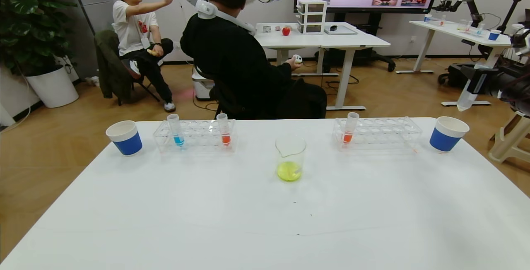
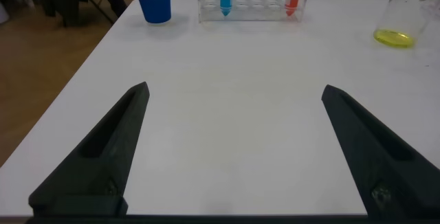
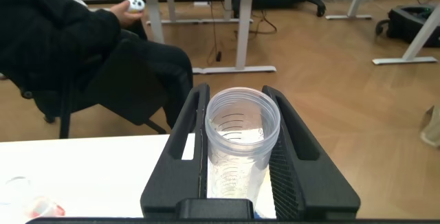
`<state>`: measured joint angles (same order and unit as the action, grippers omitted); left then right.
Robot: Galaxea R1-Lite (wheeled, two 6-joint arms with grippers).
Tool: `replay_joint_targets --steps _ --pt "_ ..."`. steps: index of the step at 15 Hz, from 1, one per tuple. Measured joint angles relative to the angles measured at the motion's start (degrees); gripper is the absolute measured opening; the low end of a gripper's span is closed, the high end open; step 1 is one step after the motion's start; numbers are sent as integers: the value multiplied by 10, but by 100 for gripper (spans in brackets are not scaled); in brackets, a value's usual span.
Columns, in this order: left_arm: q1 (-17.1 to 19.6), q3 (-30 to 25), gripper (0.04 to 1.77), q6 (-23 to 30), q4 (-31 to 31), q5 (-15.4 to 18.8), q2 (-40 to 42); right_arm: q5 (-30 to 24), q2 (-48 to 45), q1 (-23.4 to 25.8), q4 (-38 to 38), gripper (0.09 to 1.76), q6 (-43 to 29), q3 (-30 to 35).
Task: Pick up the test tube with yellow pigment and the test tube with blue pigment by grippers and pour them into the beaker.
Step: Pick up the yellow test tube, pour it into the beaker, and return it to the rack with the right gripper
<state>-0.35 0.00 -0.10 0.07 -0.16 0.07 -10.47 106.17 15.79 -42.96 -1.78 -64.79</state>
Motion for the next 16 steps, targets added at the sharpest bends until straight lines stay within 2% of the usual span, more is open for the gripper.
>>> replay_joint_targets --steps 5,8,16 --pt "0 0 175 0 0 0 0 4 69 18 -31 51 41 -7" --pt "0 0 175 0 0 0 0 5 114 29 -83 51 45 -8" --pt "0 0 175 0 0 0 0 5 189 42 -125 51 44 -29"
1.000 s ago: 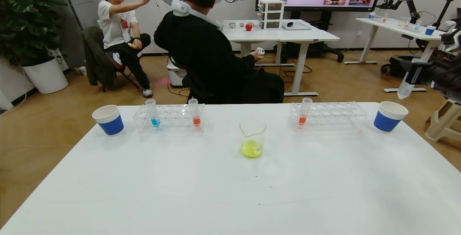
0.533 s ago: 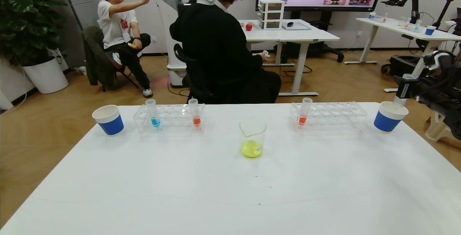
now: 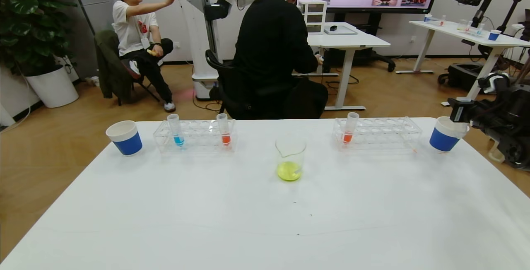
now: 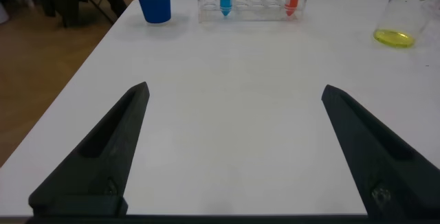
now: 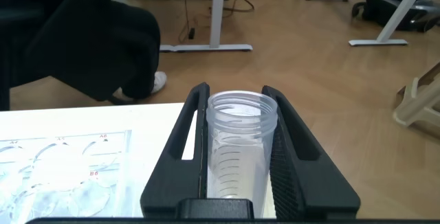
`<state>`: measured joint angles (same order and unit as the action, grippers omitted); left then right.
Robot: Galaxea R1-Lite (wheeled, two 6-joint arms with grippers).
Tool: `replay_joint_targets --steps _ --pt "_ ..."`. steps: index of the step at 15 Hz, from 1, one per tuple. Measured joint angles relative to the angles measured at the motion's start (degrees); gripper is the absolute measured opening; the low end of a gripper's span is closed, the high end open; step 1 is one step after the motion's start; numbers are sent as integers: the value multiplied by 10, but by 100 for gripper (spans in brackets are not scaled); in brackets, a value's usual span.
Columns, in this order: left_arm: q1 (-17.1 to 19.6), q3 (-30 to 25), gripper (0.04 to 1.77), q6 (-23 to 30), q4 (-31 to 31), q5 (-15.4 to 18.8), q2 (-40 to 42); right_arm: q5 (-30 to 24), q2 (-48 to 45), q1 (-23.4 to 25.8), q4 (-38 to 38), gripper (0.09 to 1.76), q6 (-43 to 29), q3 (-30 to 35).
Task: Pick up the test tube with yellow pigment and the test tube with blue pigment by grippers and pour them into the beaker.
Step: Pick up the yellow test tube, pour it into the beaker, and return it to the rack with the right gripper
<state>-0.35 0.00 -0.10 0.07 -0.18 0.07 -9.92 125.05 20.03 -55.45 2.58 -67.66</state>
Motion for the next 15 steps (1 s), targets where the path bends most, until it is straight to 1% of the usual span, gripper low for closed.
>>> replay_joint_targets --steps 4,6,12,15 --pt "0 0 175 0 0 0 0 0 7 -3 6 51 0 -10" --pt "0 0 175 0 0 0 0 -1 -1 -5 32 51 0 -23" --pt "0 0 175 0 0 0 0 -3 -20 -5 99 51 0 -88" --pt "0 0 175 0 0 0 0 -4 -12 -4 99 51 -1 -110"
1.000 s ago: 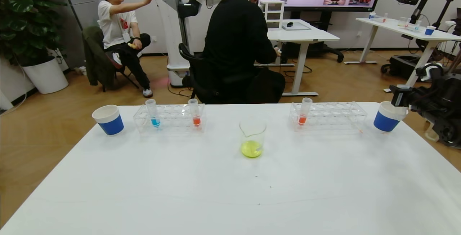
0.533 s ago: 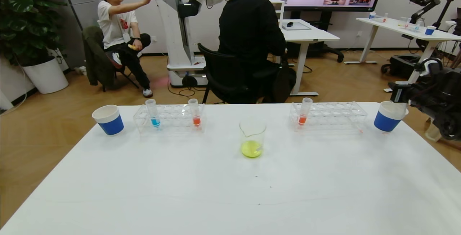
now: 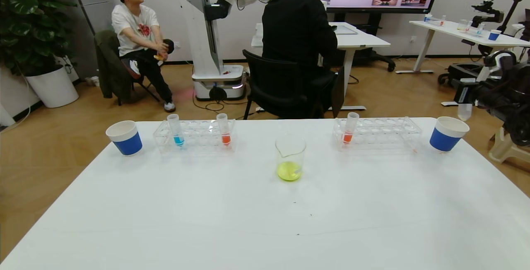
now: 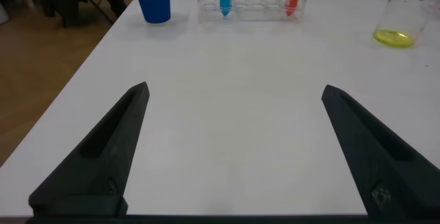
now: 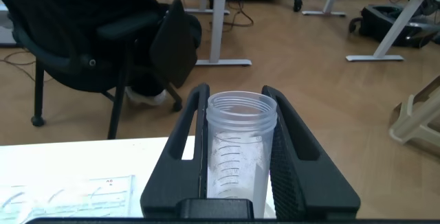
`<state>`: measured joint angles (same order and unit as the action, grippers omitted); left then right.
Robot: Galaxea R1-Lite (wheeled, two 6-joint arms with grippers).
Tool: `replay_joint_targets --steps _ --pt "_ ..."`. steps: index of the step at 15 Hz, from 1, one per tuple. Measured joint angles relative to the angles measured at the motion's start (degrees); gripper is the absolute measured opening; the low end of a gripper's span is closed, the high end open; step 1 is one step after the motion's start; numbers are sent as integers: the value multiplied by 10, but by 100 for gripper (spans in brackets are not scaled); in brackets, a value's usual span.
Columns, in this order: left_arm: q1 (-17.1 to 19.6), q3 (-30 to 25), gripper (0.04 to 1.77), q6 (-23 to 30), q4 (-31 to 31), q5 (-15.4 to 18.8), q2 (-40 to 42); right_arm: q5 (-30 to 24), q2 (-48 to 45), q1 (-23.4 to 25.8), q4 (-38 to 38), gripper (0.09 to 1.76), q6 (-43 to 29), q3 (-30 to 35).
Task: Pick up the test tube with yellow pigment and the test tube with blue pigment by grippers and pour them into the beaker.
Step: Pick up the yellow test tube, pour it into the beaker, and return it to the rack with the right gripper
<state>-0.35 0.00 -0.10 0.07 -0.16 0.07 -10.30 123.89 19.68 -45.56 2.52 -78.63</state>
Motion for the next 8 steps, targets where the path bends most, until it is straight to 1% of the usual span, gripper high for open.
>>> replay_joint_targets --steps 8 --pt "0 0 175 0 0 0 0 2 78 1 -33 51 0 -39"
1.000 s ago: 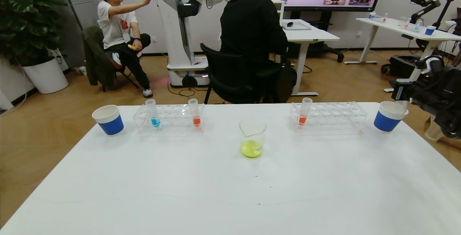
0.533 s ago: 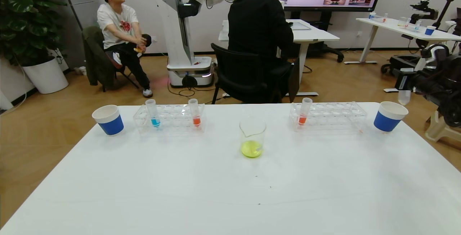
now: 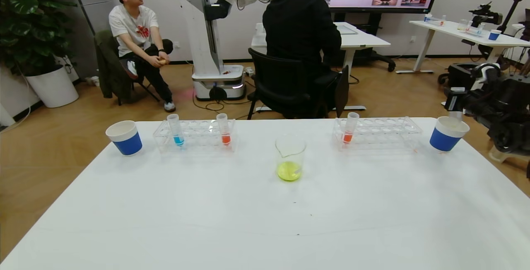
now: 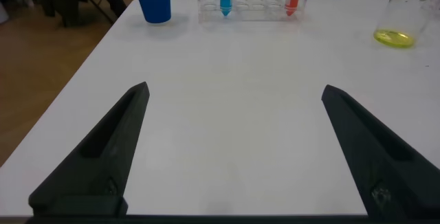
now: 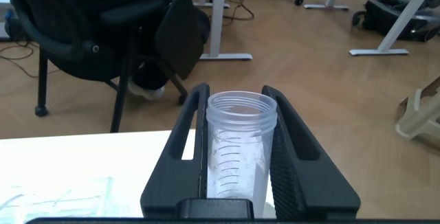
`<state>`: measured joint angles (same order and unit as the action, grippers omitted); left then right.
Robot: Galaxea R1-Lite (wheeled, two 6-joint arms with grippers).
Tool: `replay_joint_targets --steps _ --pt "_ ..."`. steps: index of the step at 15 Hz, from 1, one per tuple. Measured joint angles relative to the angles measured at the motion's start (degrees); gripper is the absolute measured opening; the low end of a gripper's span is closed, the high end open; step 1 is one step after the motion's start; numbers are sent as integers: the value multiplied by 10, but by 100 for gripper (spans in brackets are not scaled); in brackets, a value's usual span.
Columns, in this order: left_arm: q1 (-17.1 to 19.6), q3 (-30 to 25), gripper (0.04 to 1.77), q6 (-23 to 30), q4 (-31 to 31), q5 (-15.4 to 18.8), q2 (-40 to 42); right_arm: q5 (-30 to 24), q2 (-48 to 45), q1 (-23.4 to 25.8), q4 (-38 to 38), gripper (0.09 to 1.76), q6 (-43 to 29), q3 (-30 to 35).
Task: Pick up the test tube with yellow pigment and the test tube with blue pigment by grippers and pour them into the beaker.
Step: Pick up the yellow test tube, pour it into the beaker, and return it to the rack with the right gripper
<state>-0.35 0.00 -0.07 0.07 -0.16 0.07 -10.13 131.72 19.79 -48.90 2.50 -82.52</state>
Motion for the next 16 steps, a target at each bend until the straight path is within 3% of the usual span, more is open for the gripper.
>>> replay_joint_targets --steps 9,10,12,13,14,16 --pt "0 0 175 0 0 0 0 2 38 0 -30 53 1 11" --pt "0 0 175 0 0 0 0 2 38 0 -30 69 1 11" --pt "0 0 175 0 0 0 0 2 38 1 -33 139 1 12" --pt "0 0 175 0 0 0 0 2 36 1 -34 165 1 12" --pt "0 0 175 0 0 0 0 2 35 1 -34 174 1 12" --pt "0 0 175 0 0 0 0 2 28 1 -34 174 1 14"
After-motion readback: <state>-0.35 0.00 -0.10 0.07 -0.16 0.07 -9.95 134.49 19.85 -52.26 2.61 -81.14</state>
